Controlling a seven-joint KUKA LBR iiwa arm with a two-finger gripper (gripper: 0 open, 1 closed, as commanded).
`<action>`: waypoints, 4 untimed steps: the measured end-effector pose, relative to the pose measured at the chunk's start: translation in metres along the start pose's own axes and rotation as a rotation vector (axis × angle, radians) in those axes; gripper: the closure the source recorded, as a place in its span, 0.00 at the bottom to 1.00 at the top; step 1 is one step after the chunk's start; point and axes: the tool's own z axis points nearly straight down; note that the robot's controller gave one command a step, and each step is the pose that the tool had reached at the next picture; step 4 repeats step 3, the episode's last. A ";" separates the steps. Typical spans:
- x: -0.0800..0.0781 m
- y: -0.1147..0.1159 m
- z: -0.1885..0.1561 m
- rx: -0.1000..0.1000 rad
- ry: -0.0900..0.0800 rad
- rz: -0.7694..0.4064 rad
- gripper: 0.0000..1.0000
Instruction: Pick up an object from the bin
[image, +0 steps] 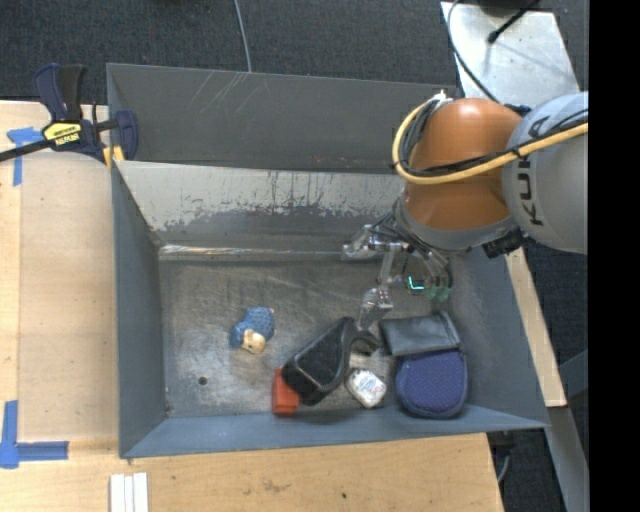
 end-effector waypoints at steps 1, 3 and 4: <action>0.030 0.002 0.089 0.003 -0.017 -0.342 0.00; 0.041 0.000 -0.058 0.003 -0.009 -0.674 1.00; 0.041 0.000 -0.058 0.003 -0.009 -0.674 1.00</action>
Offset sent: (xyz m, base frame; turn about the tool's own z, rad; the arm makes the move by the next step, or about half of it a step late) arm -0.0351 0.0027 -0.0950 -0.3448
